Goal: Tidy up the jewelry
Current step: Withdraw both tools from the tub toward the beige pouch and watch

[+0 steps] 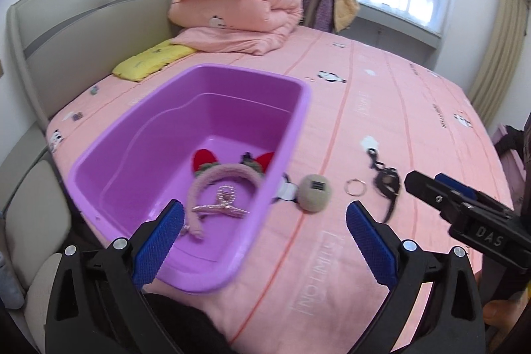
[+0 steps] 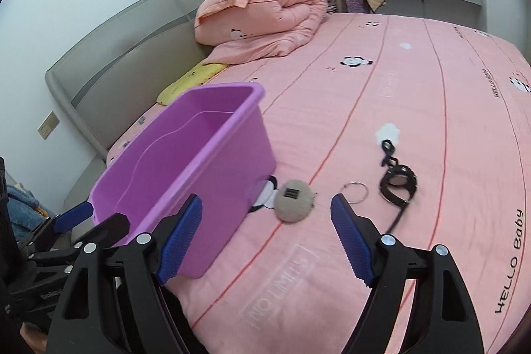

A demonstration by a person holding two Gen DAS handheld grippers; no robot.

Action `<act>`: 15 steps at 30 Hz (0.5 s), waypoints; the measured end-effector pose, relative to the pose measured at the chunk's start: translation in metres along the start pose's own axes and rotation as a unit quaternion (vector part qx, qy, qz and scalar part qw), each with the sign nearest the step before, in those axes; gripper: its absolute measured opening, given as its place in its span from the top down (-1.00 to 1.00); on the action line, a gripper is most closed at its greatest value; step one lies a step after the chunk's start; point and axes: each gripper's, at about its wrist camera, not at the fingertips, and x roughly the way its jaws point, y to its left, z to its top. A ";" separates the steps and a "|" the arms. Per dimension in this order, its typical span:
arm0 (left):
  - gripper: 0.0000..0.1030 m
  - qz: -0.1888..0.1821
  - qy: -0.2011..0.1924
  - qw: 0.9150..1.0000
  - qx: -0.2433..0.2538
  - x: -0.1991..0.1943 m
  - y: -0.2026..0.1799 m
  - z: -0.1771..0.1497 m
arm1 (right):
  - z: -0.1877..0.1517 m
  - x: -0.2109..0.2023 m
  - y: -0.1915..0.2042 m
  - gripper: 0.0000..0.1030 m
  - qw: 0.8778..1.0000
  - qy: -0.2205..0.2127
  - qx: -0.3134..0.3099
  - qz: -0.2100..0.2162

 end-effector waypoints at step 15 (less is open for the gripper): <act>-0.88 -0.042 0.057 0.997 0.025 0.070 -0.082 -0.041 | -0.048 0.026 -0.105 -0.48 0.995 0.035 0.031 -0.091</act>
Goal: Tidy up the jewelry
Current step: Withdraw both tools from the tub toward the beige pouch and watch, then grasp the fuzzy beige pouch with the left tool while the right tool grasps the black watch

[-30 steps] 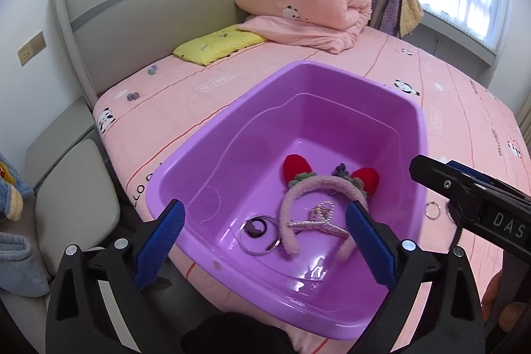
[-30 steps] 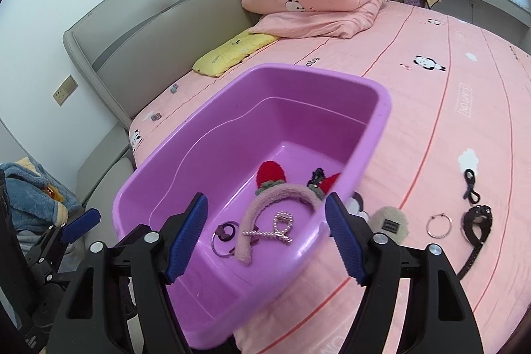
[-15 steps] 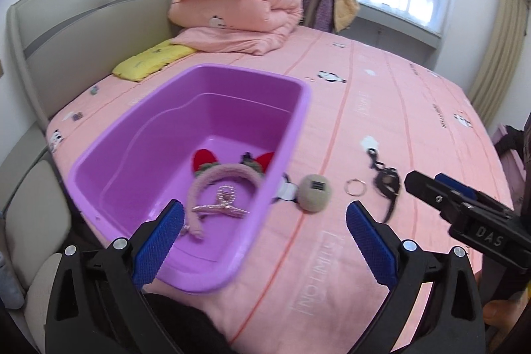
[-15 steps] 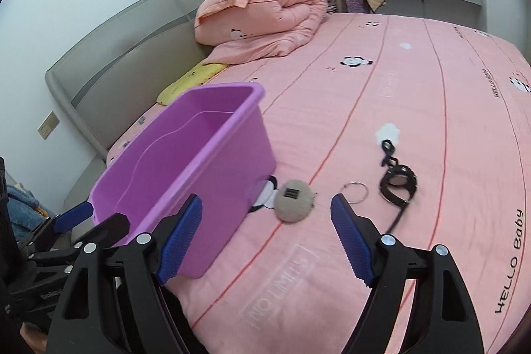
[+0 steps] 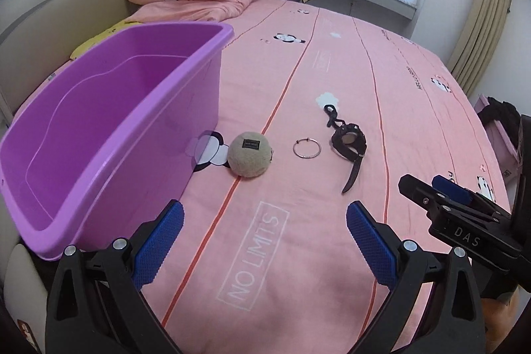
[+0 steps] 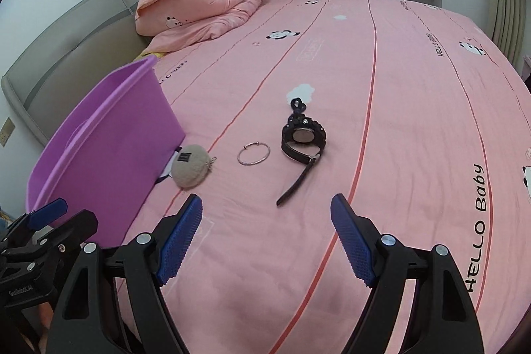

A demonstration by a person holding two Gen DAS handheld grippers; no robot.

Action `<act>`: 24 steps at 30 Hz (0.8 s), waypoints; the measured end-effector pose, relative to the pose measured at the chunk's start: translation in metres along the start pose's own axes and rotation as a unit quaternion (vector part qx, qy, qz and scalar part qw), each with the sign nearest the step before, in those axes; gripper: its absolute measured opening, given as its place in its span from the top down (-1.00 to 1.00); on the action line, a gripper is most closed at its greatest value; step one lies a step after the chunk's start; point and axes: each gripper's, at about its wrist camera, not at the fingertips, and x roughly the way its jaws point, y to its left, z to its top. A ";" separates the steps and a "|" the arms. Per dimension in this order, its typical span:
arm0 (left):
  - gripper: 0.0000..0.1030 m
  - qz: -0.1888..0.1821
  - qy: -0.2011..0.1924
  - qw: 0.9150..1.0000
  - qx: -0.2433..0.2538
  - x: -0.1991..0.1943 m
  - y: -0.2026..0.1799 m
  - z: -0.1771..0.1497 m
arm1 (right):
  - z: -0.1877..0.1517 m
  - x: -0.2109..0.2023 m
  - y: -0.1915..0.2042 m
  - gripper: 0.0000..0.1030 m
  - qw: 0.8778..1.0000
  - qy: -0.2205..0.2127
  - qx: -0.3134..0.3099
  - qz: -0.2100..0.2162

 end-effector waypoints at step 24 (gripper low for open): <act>-0.88 0.072 0.043 0.996 -0.014 0.173 0.011 0.021 | 0.043 0.161 -0.039 -0.48 0.998 0.060 -0.014 -0.028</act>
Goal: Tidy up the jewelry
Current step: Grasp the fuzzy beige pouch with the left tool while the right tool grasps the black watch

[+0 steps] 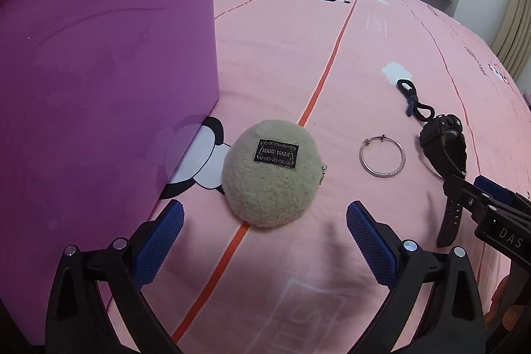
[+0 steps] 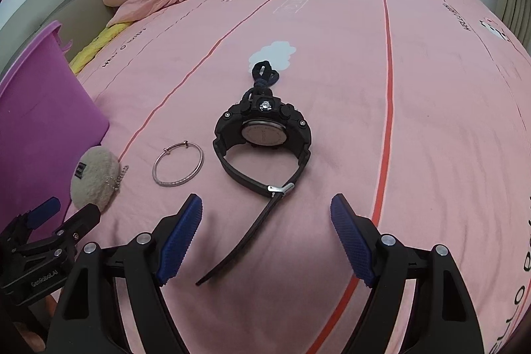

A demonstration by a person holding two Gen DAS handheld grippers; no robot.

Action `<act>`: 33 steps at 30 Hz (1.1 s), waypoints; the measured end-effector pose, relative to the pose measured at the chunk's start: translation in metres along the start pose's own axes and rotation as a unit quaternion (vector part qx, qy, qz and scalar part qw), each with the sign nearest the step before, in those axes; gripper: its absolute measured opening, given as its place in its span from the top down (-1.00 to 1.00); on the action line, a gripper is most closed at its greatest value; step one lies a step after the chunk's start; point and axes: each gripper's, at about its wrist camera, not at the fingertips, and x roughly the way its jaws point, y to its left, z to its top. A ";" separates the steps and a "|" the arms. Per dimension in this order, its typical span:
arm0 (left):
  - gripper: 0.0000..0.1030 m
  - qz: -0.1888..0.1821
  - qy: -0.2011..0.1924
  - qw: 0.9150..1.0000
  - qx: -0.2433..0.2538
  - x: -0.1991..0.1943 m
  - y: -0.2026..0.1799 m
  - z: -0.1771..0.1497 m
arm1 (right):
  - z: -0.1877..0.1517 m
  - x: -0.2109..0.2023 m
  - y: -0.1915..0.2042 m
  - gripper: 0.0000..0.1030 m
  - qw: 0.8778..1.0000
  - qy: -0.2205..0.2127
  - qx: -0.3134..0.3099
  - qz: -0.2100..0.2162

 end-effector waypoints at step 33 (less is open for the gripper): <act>-0.05 -0.013 0.007 1.000 0.001 0.039 -0.009 0.016 | 0.018 0.025 -0.002 -0.27 1.000 -0.023 -0.020 0.003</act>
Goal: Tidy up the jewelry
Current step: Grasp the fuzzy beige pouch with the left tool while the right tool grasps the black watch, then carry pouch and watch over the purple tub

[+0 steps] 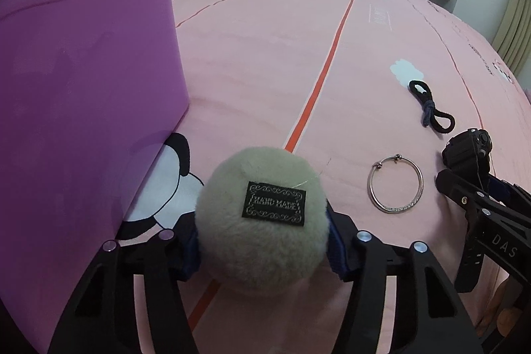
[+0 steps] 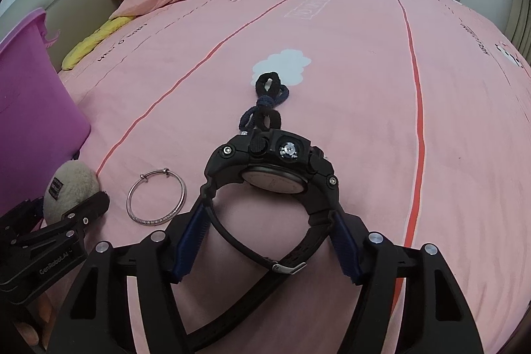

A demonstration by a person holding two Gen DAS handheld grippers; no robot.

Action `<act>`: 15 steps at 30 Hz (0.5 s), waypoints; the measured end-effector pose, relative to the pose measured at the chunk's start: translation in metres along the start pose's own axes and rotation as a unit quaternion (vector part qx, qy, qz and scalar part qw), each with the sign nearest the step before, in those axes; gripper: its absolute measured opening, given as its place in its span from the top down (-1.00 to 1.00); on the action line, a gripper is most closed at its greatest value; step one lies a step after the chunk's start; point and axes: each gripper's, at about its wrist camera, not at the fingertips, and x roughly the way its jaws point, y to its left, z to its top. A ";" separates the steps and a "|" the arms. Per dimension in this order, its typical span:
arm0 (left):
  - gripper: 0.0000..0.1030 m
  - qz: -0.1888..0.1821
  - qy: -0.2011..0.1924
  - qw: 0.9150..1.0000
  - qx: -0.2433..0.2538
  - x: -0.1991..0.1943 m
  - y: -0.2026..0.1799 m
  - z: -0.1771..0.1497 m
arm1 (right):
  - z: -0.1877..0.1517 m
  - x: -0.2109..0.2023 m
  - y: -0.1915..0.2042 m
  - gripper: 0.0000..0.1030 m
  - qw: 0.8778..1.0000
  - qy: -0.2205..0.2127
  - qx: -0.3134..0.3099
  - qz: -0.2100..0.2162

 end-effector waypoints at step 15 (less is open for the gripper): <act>0.02 -0.036 -0.024 0.999 0.022 -0.061 -0.013 -0.021 | -0.032 -0.059 0.002 -0.27 0.999 -0.026 0.024 0.000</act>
